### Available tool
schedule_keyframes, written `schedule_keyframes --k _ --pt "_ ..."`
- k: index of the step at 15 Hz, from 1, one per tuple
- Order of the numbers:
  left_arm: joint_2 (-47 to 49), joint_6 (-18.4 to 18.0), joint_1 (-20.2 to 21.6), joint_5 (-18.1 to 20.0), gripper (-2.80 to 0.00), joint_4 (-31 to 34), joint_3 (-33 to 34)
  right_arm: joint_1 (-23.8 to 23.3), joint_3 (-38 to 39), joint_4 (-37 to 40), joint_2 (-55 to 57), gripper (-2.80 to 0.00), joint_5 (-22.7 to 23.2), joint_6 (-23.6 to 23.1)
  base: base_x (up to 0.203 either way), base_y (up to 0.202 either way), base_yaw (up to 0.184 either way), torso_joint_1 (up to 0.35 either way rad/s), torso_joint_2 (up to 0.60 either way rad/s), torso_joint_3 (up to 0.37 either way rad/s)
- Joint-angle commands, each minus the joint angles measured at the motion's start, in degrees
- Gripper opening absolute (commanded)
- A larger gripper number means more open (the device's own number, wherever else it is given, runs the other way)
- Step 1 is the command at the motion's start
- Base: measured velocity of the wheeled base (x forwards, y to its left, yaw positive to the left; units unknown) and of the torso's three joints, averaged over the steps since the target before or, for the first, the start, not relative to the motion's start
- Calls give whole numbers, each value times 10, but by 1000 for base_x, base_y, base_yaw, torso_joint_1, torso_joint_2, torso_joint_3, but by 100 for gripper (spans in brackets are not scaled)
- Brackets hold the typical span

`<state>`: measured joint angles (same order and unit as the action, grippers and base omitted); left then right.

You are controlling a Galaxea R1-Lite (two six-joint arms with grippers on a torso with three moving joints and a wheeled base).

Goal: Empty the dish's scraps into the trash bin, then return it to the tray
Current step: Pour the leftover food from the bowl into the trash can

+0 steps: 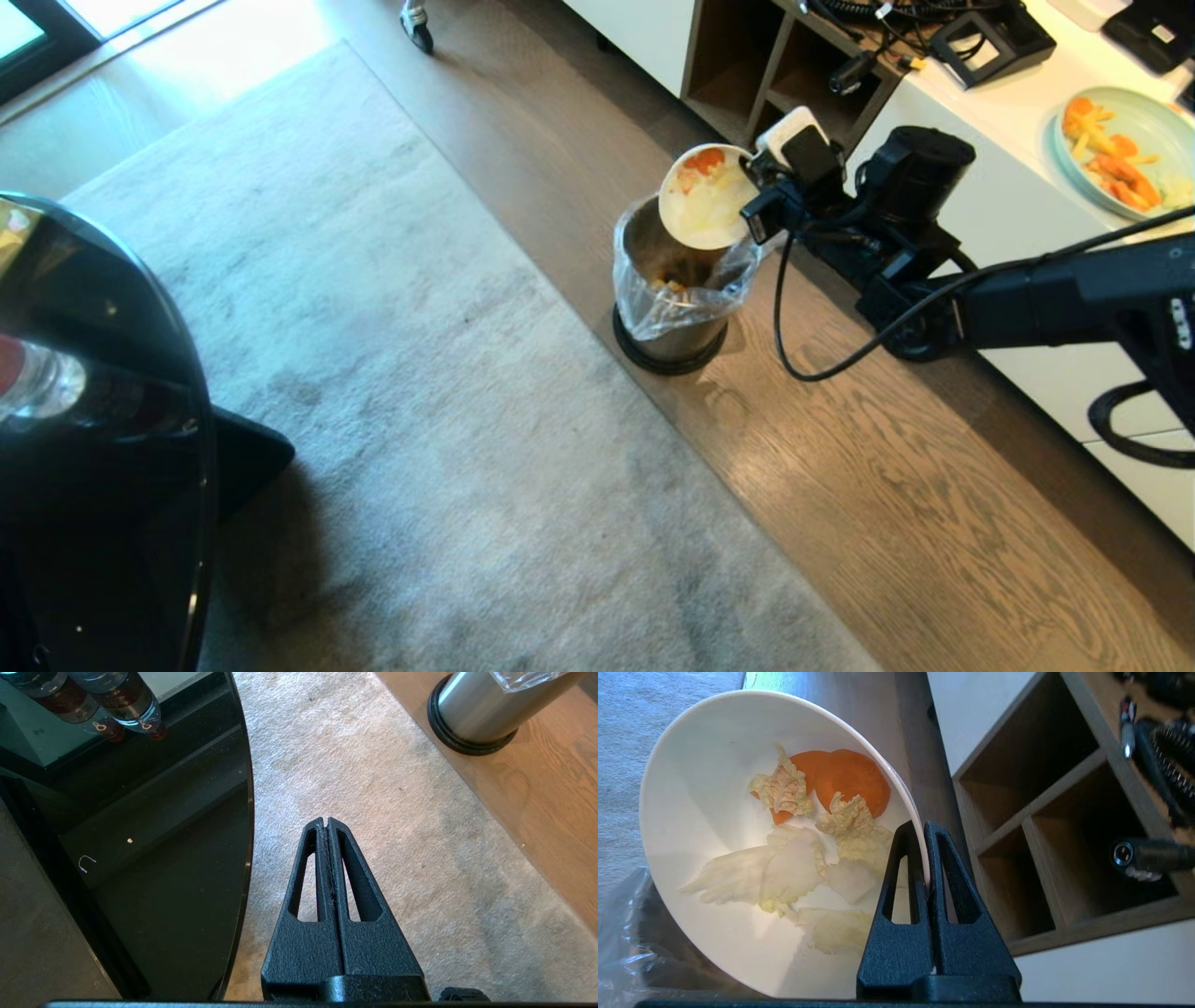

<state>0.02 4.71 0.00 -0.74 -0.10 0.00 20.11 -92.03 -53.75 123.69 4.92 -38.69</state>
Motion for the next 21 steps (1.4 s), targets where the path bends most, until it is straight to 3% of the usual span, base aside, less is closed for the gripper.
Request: schedule_keyframes --k 1,5,10,13,17,21 --pt "0 0 0 0 -280 0 0 -3 -2 -36 21 -280 6 -36 0 0 0 0 0 0" --pt "0 0 0 0 -280 -1 0 -14 -4 -89 44 -280 9 -89 0 0 0 0 0 0" --pt "0 0 0 0 -280 0 0 -16 -66 -125 85 -280 15 -105 0 0 0 0 0 0" --pt "0 0 0 0 -280 0 0 -16 -84 -144 104 -280 44 -124 0 0 0 0 0 0" --pt "0 0 0 0 -280 0 0 -16 -83 -218 123 -280 117 -179 0 0 0 0 0 0" --pt "0 0 0 0 -280 -1 0 -16 -84 -285 142 -280 132 -212 0 0 0 0 0 0"
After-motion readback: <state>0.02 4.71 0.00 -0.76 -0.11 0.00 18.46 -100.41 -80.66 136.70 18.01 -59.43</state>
